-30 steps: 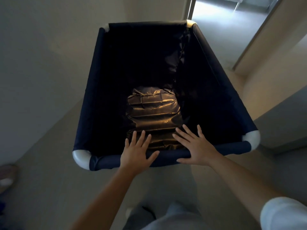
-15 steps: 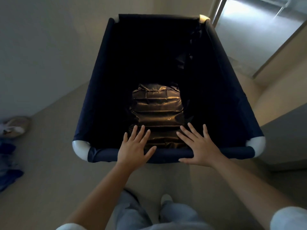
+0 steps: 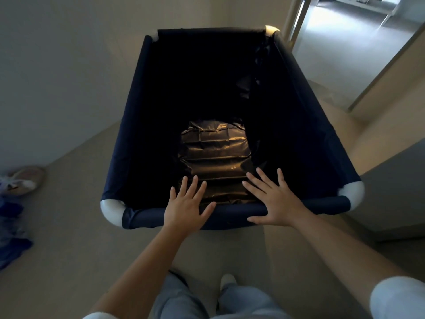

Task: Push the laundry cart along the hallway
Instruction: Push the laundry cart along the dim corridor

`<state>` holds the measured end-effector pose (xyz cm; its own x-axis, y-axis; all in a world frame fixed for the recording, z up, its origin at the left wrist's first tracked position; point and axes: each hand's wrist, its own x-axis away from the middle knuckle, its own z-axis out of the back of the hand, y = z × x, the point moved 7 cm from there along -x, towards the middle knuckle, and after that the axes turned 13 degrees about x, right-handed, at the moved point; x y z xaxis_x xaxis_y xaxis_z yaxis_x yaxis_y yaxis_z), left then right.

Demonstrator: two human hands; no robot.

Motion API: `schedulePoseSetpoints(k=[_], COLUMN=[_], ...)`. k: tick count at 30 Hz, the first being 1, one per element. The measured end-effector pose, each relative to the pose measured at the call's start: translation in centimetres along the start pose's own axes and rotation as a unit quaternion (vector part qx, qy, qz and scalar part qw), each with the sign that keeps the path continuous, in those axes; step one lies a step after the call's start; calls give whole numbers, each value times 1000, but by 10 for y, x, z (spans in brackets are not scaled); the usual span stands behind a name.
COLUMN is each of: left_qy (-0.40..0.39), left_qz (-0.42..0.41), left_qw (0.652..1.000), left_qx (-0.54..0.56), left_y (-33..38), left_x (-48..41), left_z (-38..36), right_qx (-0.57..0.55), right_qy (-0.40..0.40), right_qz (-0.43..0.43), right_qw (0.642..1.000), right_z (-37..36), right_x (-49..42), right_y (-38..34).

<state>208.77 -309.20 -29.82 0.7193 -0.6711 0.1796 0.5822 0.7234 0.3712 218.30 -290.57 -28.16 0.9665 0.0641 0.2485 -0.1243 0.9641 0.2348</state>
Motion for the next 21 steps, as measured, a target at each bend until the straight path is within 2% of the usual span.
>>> schedulePoseSetpoints(k=[11, 21], left_qy=[4, 28], left_qz=[4, 8], left_qw=[1000, 999], left_qx=[1, -21], left_y=[9, -11], left_x=[-38, -103], left_z=[4, 28], right_qx=[9, 10], right_qy=[5, 31], right_qz=[9, 18], right_qw=[1000, 999], right_z=[-3, 5], right_x=[-26, -90], right_y=[34, 64])
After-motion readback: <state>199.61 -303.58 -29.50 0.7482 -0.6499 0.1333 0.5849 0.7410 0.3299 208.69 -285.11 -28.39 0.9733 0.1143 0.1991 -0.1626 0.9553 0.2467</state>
